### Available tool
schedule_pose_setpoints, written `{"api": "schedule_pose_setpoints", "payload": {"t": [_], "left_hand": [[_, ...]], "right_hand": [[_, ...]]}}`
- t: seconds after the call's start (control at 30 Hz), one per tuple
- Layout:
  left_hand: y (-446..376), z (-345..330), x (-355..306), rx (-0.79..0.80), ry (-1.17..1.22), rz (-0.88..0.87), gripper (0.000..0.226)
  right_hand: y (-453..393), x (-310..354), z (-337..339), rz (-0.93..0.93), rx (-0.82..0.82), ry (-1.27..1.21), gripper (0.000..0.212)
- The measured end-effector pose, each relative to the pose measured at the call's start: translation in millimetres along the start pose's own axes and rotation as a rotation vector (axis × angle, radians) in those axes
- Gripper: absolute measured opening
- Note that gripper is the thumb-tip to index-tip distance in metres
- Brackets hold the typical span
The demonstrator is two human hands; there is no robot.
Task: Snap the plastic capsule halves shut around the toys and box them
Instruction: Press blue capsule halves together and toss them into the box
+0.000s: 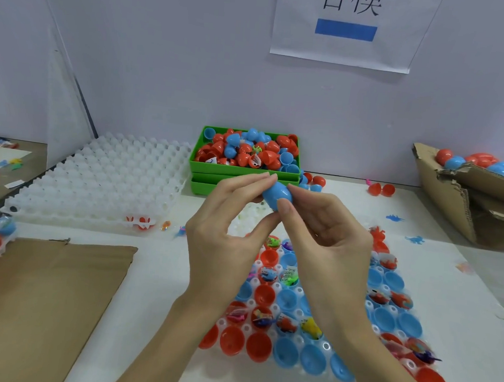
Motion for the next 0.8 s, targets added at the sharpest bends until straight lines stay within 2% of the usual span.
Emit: {"api": "schedule_pose_setpoints", "payload": {"t": [0.23, 0.8], "left_hand": [[2, 1, -3, -0.039, -0.030, -0.010, 0.039], [7, -1, -2, -0.058, -0.045, 0.024, 0.043]], "right_hand": [[4, -8, 4, -0.067, -0.068, -0.032, 0.018], [10, -22, 3, -0.225, -0.098, -0.137, 0.020]]}}
Point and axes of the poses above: each hand's wrist, its own y-axis away from the middle knuckle, its own z-axis out of the back of the hand, x = y × z, the point moved 10 cm from there along -y, towards the middle knuckle, and after that the axes turned 9 degrees about -x, right-handed, at the moved point
